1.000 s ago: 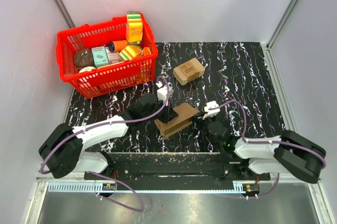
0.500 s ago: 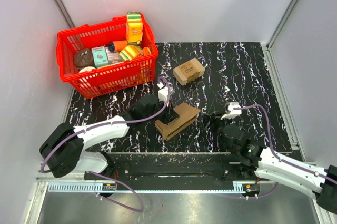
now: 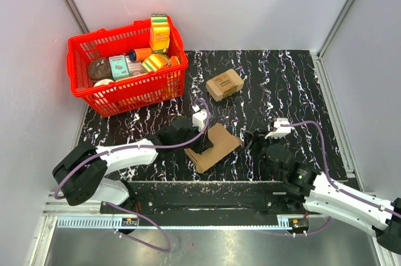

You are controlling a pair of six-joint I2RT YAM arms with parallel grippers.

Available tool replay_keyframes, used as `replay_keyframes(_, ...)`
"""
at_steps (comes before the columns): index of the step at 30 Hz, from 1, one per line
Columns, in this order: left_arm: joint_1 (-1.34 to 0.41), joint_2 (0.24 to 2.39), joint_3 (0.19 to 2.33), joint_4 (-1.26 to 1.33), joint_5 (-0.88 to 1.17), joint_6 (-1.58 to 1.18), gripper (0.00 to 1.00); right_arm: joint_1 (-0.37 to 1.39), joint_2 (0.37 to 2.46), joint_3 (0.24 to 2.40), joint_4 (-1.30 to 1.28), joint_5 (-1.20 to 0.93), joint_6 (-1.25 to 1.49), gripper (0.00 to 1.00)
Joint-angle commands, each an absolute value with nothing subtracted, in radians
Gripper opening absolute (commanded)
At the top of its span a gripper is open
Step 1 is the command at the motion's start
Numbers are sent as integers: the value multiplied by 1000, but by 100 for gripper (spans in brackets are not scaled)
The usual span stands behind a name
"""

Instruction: Fold the paper box

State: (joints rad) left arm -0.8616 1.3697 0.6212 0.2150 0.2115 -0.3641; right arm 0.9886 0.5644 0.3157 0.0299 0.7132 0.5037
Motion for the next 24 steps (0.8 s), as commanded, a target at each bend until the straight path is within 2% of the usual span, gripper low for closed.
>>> replay_keyframes(1,-868,1373,607,239,190,-342,0,994,612,348,67,707,488,56)
replay_keyframes(7,-873,1400,607,229,183,-331,0,994,670,364,98,683,448,56)
replay_keyframes(16,-903,1459,612,213,150,-313,0,994,863,452,86,562,405,59)
replay_keyframes(24,-905,1359,604,170,83,-314,0,991,907,472,74,546,410,63)
